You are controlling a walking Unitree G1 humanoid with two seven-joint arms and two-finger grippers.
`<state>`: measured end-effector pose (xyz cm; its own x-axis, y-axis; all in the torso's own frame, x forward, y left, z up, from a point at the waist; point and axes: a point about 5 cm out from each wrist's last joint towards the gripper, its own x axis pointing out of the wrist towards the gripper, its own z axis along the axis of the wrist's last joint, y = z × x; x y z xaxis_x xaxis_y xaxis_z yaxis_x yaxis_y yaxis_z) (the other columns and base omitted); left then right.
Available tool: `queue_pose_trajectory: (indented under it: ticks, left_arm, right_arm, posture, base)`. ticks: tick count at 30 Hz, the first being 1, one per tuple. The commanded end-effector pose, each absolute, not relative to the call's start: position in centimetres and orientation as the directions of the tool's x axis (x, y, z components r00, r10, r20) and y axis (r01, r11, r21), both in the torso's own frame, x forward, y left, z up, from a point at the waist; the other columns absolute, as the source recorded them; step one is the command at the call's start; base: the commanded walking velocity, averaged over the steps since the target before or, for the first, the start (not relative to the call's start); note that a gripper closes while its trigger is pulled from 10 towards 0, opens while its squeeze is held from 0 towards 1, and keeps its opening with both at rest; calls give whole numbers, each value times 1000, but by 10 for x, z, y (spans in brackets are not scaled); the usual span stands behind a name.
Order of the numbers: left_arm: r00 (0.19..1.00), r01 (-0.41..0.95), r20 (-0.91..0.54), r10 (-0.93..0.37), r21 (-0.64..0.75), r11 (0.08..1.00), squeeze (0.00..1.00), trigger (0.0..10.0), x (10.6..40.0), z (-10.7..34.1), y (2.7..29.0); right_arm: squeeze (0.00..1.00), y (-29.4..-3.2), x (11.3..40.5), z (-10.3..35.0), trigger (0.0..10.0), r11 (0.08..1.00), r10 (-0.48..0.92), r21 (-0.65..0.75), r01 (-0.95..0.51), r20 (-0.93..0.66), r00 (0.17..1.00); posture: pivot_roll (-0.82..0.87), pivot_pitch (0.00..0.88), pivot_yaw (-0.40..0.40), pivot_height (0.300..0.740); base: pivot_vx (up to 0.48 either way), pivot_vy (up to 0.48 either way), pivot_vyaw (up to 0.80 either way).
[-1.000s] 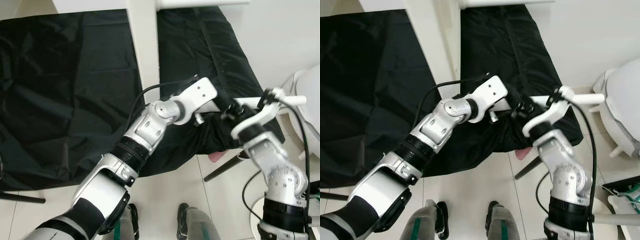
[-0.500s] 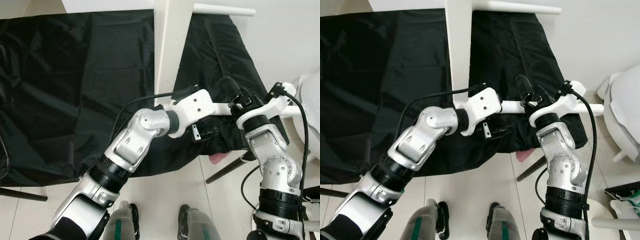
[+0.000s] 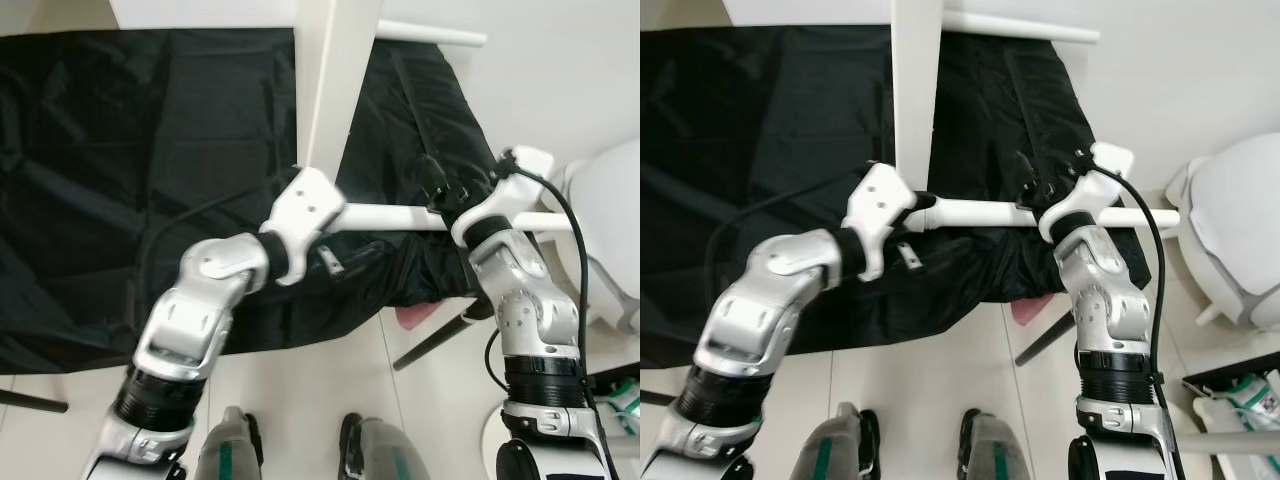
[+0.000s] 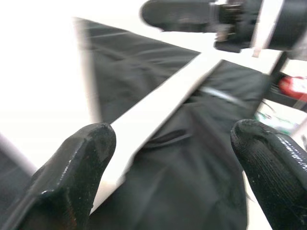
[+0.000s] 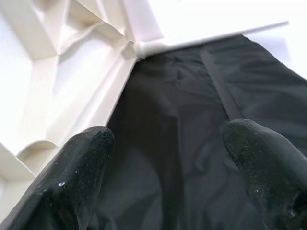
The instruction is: Building children table
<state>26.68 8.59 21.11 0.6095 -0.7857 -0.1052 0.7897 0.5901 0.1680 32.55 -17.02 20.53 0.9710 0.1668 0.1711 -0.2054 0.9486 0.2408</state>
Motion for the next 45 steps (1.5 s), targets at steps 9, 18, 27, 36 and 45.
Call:
queue_pose_trajectory:
  ticks: [9, 18, 27, 36, 45]
  left_arm:
    - [814, 581, -154, -561, 169, 796, 0, 10000, 268, 211, 135]
    - [973, 228, -69, -221, 121, 966, 0, 10000, 303, 213, 150]
    - [996, 85, 17, -85, 31, 996, 0, 10000, 326, 212, 156]
    - [997, 41, 62, -41, 3, 999, 0, 10000, 332, 213, 161]
    - [990, 87, 105, -89, 26, 996, 0, 10000, 318, 201, 154]
  right_arm:
    - [0, -170, 335, 201, 10000, 971, 161, 152, -186, 166, 973]
    - [0, -154, 343, 202, 10000, 976, 176, 91, -197, 201, 964]
    - [0, -147, 353, 203, 10000, 989, 128, 36, -140, 237, 963]
    - [0, -156, 348, 193, 10000, 994, 98, -65, -84, 250, 963]
    - [0, -161, 345, 180, 10000, 998, 55, -42, -46, 243, 969]
  posture:
    - [90, 52, -74, 740]
    - [89, 57, -73, 740]
    - [57, 67, -63, 740]
    - [37, 55, -35, 740]
    - [42, 39, -38, 740]
  base:
    - [0, 0, 0]
    - [0, 0, 0]
    - [0, 0, 0]
    - [0, 0, 0]
    - [0, 0, 0]
